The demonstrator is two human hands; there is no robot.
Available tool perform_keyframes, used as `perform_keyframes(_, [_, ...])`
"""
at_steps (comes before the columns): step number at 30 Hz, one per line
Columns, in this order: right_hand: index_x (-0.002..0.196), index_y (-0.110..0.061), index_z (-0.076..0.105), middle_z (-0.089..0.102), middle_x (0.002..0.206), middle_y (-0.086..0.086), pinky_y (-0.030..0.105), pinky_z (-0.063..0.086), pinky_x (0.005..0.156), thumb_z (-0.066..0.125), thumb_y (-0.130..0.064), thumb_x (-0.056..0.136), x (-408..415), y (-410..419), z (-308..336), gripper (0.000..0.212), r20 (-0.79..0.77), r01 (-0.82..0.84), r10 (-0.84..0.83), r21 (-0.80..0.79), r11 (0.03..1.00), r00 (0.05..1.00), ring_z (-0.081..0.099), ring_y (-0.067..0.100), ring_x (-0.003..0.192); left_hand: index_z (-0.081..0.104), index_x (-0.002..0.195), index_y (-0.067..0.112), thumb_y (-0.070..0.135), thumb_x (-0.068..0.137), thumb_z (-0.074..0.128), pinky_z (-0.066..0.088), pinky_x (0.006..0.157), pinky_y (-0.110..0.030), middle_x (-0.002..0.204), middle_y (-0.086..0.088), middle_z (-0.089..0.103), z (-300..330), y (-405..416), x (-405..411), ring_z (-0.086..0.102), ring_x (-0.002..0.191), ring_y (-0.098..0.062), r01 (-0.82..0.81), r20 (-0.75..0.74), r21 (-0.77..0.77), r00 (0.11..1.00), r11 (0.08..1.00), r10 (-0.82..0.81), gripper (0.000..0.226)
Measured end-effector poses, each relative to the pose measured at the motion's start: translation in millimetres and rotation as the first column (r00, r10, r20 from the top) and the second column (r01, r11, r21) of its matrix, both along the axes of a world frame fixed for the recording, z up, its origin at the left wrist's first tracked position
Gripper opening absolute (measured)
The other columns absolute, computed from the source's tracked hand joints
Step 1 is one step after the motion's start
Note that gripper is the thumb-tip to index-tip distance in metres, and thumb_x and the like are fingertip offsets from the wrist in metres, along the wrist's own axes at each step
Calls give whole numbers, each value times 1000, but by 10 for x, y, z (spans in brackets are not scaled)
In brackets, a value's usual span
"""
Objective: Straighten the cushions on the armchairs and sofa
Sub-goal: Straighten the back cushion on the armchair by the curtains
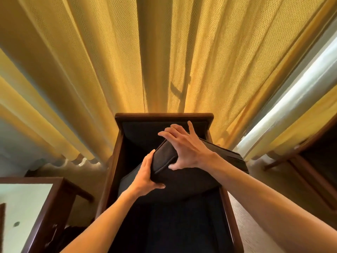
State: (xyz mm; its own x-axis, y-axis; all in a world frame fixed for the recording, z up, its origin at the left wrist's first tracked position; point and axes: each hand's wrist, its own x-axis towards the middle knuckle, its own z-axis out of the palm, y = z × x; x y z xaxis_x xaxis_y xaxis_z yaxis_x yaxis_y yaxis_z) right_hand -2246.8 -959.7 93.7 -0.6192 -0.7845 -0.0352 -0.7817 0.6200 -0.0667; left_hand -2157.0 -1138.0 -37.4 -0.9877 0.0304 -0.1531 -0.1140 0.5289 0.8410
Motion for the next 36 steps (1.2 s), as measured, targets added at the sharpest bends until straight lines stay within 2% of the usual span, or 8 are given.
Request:
perform_keyframes(3, [142,-14,43,46,144,13,75,3,110,76,-54,70,172,-427,-28,89,-219,90,10,440,893,976,30,35,142,9,150,38,32,56,91,27,118,-38,156,9,20,-76,-57,6,24,143,-13,-19,12,-2,1000,1000,19,125])
perform_keyframes(7, [133,-10,51,57,129,15,64,20,113,64,-40,87,335,-749,-214,57,-274,130,78,665,736,958,48,36,125,18,148,32,26,51,93,28,118,-46,153,6,30,-304,-149,10,29,141,-16,-84,89,-111,992,990,94,123])
perform_keyframes(12, [112,-16,55,60,99,4,47,37,101,73,-46,73,271,-670,-218,52,-154,121,-40,559,821,987,60,28,103,25,137,35,27,45,91,31,107,-63,136,5,43,-528,-239,-23,44,129,-24,-80,265,-310,950,947,167,114])
perform_keyframes(18, [111,-16,52,62,97,5,44,40,94,87,-30,52,55,-223,52,70,-35,334,-350,405,851,936,59,28,101,47,113,38,40,44,82,48,85,-43,108,15,59,49,-308,-329,60,100,-17,17,28,-451,1000,892,-5,78])
perform_keyframes(24, [106,-14,55,59,92,-1,32,39,71,86,-42,51,116,188,18,68,108,471,-512,270,840,852,62,23,93,50,112,38,35,49,78,49,82,-44,109,14,58,657,-330,-778,58,102,-14,180,-53,-636,960,750,-275,70])
perform_keyframes(27, [102,-16,61,63,94,0,32,40,70,81,-50,54,193,300,-186,63,185,515,-552,213,830,813,63,23,93,50,115,37,29,53,77,44,84,-44,113,13,56,767,-272,-960,56,109,-14,249,3,-731,932,635,-362,68])
perform_keyframes(32, [108,-19,50,64,101,1,39,50,80,75,-53,52,308,399,-909,70,274,566,-587,160,809,762,63,28,98,46,125,37,25,67,73,38,91,-51,121,11,50,457,-159,-942,47,119,-15,335,137,-819,903,466,-408,65])
perform_keyframes(36, [125,-18,44,60,117,2,45,47,89,73,-51,58,383,497,-1398,80,287,504,-558,243,828,778,55,31,110,43,128,36,30,69,72,38,94,-53,124,9,47,-61,-76,-686,44,119,-18,429,266,-776,887,462,-378,66])
